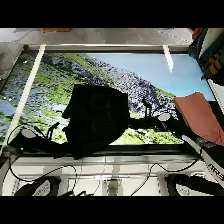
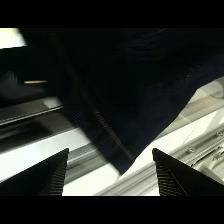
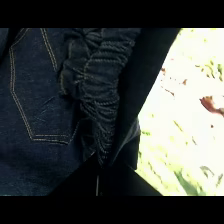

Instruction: Fold the clothes and pants, and hang the long-sleeved shirts on hangers.

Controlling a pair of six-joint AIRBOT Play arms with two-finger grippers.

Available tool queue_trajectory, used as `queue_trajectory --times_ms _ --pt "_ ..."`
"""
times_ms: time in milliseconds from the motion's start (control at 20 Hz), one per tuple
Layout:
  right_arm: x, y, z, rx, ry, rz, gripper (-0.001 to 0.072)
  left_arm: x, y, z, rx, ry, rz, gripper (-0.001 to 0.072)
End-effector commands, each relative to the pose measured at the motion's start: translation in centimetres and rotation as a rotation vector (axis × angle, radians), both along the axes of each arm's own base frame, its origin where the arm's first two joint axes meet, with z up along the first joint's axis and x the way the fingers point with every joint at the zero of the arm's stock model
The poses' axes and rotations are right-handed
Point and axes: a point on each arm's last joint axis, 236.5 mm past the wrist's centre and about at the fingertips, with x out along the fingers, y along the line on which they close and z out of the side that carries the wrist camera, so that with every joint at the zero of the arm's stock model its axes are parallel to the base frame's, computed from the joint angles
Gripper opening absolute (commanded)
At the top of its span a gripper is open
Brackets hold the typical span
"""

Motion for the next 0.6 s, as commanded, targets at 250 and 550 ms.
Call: queue_trajectory --times_ms 250,550 --pt "0.2 0.1 0.2 -0.001 -0.012 -0.003 0.0037 1.9 -3.2 -2.7 0.021 -0.092 0.012 0.0296" --pt "2.0 0.4 5.6 -0.021 -0.178 0.078 0.0037 8.4 -3.1 2.8 -0.004 -0.282 0.001 0.0025"
